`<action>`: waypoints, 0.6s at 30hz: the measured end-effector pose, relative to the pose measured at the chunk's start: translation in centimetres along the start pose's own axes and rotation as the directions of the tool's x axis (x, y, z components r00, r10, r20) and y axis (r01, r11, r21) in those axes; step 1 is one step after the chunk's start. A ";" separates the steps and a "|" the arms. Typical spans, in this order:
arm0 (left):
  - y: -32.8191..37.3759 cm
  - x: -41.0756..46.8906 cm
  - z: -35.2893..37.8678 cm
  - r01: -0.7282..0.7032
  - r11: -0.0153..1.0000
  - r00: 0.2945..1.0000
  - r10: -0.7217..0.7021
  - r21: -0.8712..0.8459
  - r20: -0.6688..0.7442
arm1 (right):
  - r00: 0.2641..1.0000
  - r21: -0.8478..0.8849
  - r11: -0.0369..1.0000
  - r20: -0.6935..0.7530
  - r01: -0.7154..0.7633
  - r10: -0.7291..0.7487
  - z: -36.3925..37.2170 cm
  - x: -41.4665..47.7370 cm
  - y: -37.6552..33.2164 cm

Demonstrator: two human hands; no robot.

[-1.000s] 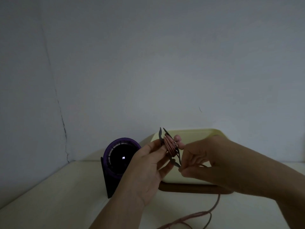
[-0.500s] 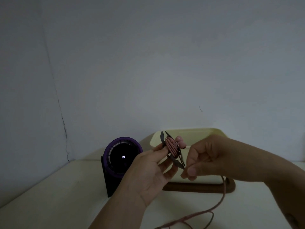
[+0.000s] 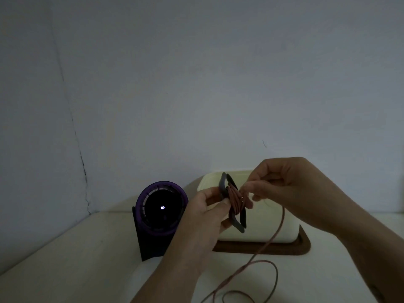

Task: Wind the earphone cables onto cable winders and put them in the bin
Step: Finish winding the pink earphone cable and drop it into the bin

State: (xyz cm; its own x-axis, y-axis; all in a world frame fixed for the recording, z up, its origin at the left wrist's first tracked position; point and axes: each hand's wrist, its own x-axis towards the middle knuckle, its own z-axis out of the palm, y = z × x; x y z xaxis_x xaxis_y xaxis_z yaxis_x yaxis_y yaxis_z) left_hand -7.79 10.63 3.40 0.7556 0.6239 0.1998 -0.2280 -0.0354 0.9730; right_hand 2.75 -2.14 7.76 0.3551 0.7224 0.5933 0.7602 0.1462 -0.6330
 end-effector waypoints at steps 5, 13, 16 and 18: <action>-0.3 -0.3 -0.1 -0.044 0.974 0.999 0.038 0.223 0.031 | 0.996 -0.110 0.993 0.077 -0.042 0.050 0.3 -0.3 -0.3; 0.3 -0.2 -1.3 -0.055 0.970 0.953 -0.020 0.239 0.301 | 0.993 -0.104 0.992 0.085 -0.078 0.087 -1.4 -0.1 0.2; 0.6 -0.4 -1.8 -0.065 0.980 0.905 -0.022 0.189 0.425 | 0.994 -0.191 0.981 0.103 -0.024 0.044 -1.7 -0.3 0.1; 0.9 -0.6 -2.0 -0.071 0.988 0.864 -0.009 0.139 0.503 | 0.992 -0.170 0.985 0.120 -0.007 0.028 -1.8 -0.2 0.2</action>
State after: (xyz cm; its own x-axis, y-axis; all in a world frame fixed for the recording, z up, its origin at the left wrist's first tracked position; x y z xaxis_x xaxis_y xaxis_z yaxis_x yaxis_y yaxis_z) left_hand -9.64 11.77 3.90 0.9640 0.1464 0.2220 -0.1933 -0.1875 0.9631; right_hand 3.80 -3.53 8.40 0.3081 0.8024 0.5112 0.8392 0.0239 -0.5433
